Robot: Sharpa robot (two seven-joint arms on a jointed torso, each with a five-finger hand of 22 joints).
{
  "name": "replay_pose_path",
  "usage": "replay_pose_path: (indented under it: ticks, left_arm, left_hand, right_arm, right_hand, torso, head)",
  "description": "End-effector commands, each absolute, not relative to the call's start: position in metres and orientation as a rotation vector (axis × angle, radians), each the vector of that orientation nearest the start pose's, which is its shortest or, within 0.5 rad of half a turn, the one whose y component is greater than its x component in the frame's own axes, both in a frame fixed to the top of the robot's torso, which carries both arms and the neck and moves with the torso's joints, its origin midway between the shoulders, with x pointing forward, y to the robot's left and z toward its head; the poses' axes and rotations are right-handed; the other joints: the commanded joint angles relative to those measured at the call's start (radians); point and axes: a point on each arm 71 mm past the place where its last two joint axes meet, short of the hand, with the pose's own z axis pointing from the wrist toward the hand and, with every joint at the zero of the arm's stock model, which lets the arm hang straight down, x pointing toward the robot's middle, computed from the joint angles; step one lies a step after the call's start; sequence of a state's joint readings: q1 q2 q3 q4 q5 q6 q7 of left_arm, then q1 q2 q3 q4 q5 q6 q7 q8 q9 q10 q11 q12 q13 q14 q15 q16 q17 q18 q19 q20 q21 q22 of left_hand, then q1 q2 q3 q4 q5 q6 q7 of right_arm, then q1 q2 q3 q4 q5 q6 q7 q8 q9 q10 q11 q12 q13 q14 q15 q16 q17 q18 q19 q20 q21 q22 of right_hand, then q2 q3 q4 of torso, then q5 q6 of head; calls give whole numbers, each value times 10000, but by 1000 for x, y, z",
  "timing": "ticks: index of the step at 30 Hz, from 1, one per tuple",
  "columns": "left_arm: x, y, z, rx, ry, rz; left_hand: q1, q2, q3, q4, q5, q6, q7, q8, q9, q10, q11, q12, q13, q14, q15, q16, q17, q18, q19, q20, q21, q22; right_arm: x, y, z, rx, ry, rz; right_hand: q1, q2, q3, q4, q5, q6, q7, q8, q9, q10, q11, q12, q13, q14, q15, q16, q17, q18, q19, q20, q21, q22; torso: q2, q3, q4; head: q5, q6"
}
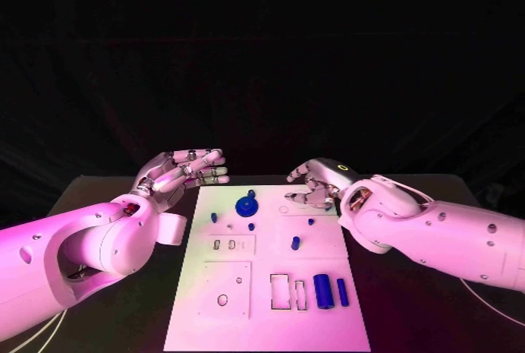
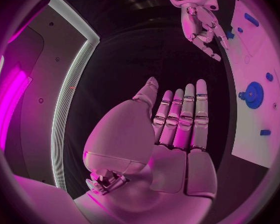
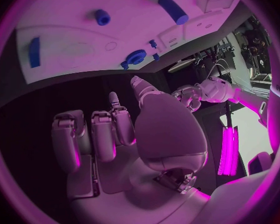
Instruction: Assemble the parts on the task board
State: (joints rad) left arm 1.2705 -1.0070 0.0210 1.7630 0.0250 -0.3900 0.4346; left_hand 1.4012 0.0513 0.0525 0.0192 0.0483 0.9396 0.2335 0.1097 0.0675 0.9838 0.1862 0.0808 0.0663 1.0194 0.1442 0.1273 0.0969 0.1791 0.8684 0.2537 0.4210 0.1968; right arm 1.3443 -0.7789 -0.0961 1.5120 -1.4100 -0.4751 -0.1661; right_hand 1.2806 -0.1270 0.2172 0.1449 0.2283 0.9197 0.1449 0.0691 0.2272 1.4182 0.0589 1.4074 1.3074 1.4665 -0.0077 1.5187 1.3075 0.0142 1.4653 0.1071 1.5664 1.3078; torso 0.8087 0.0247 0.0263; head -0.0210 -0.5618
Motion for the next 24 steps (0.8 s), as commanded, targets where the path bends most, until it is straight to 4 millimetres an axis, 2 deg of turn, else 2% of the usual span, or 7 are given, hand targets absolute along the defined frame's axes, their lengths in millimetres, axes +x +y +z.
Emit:
replay_pose_path:
  ticks: [1, 6, 8, 10, 15, 19, 24]
  left_arm:
    - [459, 222, -102, -10312, 12634, -16585]
    - [460, 222, -102, -10315, 12639, -16585]
    - [461, 222, -103, -10312, 12643, -16595]
    - [461, 223, -103, -10312, 12644, -16595]
    - [462, 223, -103, -10318, 12635, -16579]
    - [462, 224, -103, -10320, 12636, -16577]
    - [462, 224, -103, -10324, 12629, -16564]
  left_hand:
    - [2, 116, -1, -62, 25, -37, 74, -69, -5, -17, 50, -62, -11, -22, 52, -84, -12, 18, -79, -30, 47, -3]
    - [2, 116, -1, -62, 25, -37, 74, -69, -5, -17, 50, -62, -11, -22, 52, -84, -12, 18, -79, -30, 47, -3]
    - [2, 116, -1, -62, 25, -37, 74, -69, -5, -17, 50, -62, -11, -22, 52, -84, -12, 18, -79, -30, 47, -3]
    - [2, 116, -1, -62, 25, -37, 74, -69, -5, -17, 50, -62, -11, -22, 52, -84, -12, 18, -79, -30, 47, -3]
    - [2, 116, -1, -62, 25, -37, 74, -69, -5, -17, 50, -62, -11, -22, 52, -84, -12, 18, -79, -30, 47, -3]
    - [7, 121, 5, -69, 25, -34, 71, -72, -4, -14, 49, -65, -10, -20, 53, -91, -12, 18, -84, -29, 49, -3]
    - [7, 121, 5, -69, 25, -34, 71, -72, -4, -14, 49, -65, -10, -20, 53, -91, -12, 18, -84, -29, 49, -3]
  right_arm:
    - [501, -193, -127, -248, 15407, 8161]
    - [499, -226, -129, -43, 15654, 8041]
    - [499, -236, -132, -40, 15710, 7847]
    - [499, -245, -136, -81, 15763, 7623]
    - [504, -256, -146, -63, 15867, 7212]
    - [508, -258, -152, 3, 15907, 7059]
    - [515, -259, -156, 97, 15925, 6844]
  right_hand:
    - [245, -89, -23, -200, 3, -14, -90, -20, -19, -80, -29, -85, 911, 789, -77, -45, 1687, -101, 949, -105, -75, 2514]
    - [445, -160, -102, -360, 5, -37, -123, -34, -31, -121, -62, -141, 862, 793, -113, -52, 1692, -90, 919, -144, -112, 2480]
    - [493, -170, -124, -397, 12, -70, -131, -46, -41, -112, -70, -137, 867, 797, -122, -48, 1702, -94, 930, -154, -101, 2491]
    - [523, -170, -138, -417, 27, -93, -131, -52, -47, -113, -73, -142, 862, 799, -127, -47, 1707, -94, 932, -160, -99, 2493]
    - [700, -145, -170, -531, 175, -198, -115, -62, -76, -135, -67, -180, 831, 799, -127, -61, 1697, -90, 921, -173, -116, 2479]
    - [733, -134, -171, -552, 195, -216, -107, -61, -81, -123, -64, -170, 841, 807, -124, -45, 1725, -96, 936, -173, -99, 2496]
    - [787, -75, -153, -578, 223, -215, -85, -48, -84, -80, -49, -129, 881, 823, -115, -11, 1780, -114, 984, -170, -41, 2550]
  torso:
    - [-53, 18, -131]
    - [-68, 70, -179]
    - [-71, 86, -174]
    - [-64, 66, -163]
    - [-57, 79, -162]
    - [-53, 58, -141]
    - [-54, 49, -130]
  head:
    - [-44, 21]
    - [-67, -12]
    - [-83, -34]
    - [-105, -43]
    - [-102, -61]
    - [-107, -104]
    - [-98, -128]
